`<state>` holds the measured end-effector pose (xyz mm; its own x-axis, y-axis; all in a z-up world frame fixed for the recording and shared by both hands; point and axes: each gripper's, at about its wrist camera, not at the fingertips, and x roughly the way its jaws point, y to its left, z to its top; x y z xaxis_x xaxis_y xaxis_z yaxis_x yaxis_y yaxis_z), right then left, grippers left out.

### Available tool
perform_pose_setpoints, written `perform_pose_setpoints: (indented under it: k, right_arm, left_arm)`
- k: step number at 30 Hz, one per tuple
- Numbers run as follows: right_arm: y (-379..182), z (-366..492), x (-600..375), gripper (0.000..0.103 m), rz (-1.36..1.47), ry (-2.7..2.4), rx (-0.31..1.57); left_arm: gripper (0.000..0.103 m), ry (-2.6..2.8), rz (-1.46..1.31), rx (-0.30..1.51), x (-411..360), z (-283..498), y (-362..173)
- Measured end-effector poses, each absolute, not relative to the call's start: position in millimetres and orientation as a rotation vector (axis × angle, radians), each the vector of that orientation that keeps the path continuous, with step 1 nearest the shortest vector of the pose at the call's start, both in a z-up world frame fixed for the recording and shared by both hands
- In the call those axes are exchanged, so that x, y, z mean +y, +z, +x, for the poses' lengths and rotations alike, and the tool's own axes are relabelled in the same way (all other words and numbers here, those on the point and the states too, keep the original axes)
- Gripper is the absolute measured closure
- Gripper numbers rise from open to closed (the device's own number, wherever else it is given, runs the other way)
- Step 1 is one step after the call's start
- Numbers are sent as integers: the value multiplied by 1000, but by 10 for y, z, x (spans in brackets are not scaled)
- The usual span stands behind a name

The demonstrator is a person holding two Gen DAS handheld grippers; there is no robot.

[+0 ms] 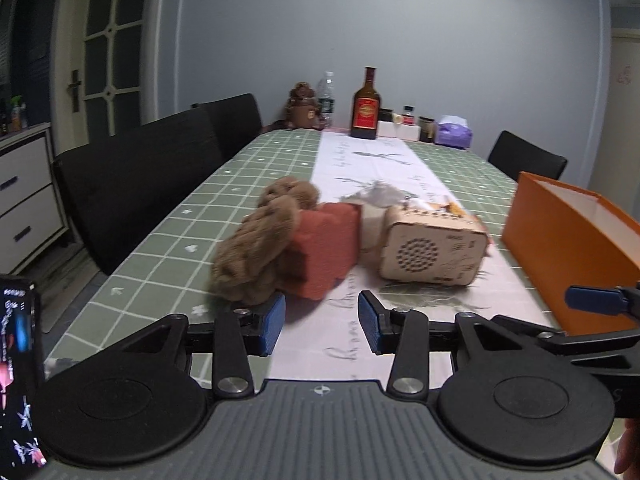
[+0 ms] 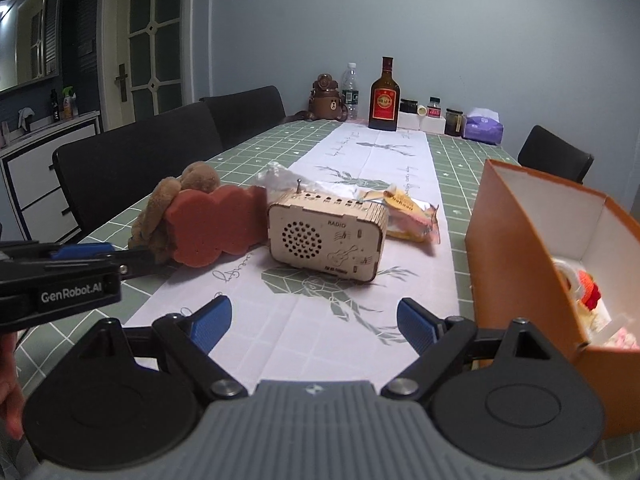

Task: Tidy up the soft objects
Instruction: 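Withdraw both grippers from the box toward the plush toy and sponge, then grasp the red sponge with the right gripper while the left gripper grasps the brown plush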

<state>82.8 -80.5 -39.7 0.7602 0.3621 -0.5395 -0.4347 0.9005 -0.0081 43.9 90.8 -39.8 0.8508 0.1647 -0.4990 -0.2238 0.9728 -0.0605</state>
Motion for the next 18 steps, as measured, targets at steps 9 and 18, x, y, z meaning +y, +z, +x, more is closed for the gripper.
perform_pose_setpoints:
  k: [9, 18]
  right_arm:
    - [-491, 946, -485, 15, -166, 497, 576]
    - [-513, 1143, -293, 15, -201, 513, 592]
  left_arm:
    - [54, 313, -160, 551, 1151, 482, -465]
    - [65, 386, -101, 643, 1222, 733, -450]
